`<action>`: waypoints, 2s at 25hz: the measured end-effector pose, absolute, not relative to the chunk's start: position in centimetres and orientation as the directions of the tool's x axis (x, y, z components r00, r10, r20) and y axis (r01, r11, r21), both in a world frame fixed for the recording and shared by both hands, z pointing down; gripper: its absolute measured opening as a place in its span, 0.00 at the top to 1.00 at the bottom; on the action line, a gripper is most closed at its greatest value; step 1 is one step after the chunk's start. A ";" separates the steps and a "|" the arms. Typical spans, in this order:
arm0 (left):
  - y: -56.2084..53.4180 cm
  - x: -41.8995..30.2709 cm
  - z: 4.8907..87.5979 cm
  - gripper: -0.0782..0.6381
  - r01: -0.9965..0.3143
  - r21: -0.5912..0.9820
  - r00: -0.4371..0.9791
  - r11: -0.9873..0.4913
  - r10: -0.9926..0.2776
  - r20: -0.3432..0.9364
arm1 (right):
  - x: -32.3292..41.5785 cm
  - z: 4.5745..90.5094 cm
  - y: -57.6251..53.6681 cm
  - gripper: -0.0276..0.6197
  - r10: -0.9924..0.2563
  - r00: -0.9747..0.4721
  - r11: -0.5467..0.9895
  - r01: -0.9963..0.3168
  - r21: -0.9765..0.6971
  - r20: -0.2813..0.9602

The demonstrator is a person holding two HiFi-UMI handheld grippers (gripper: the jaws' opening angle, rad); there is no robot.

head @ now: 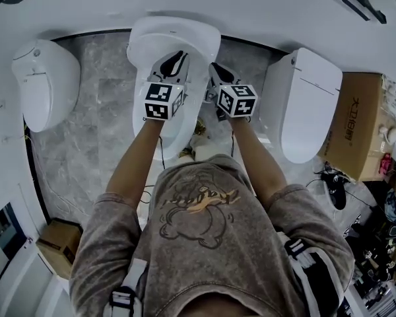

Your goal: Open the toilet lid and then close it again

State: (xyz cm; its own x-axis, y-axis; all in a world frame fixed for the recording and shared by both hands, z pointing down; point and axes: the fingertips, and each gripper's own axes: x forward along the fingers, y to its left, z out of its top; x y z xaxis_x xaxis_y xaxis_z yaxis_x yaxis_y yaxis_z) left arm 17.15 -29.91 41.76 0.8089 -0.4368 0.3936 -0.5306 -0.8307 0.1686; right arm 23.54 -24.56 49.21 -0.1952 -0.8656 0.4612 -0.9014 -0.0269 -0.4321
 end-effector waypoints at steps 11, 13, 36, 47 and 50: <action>-35.7 18.4 41.7 0.49 -0.527 0.026 0.764 -0.849 -0.460 0.453 | 24.0 47.2 -24.1 0.91 -0.876 -0.177 -0.036 -0.904 -0.427 0.449; -36.7 18.6 42.5 0.49 -0.531 0.018 0.745 -0.847 -0.456 0.487 | 24.3 47.2 -24.1 0.91 -0.878 -0.171 -0.048 -0.897 -0.439 0.446; -35.8 16.5 43.4 0.49 -0.559 0.142 0.726 -0.817 -0.399 0.560 | 21.8 46.6 -24.8 0.91 -0.885 -0.191 -0.017 -0.898 -0.440 0.425; -30.4 12.1 42.0 0.49 -0.545 0.121 0.736 -0.830 -0.404 0.544 | 18.5 45.4 -21.6 0.91 -0.887 -0.202 0.007 -0.905 -0.424 0.416; -28.3 10.3 41.7 0.50 -0.546 0.116 0.737 -0.829 -0.410 0.537 | 17.1 45.0 -20.1 0.91 -0.885 -0.211 0.022 -0.909 -0.416 0.415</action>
State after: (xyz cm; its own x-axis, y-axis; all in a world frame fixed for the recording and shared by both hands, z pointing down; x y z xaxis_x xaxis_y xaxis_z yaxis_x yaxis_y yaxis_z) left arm 10.31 -28.26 41.73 0.7371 -0.4101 0.5372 -0.5463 -0.8295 0.1163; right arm 17.12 -20.14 45.03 -0.2111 -0.8852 0.4146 -0.9091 0.0220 -0.4159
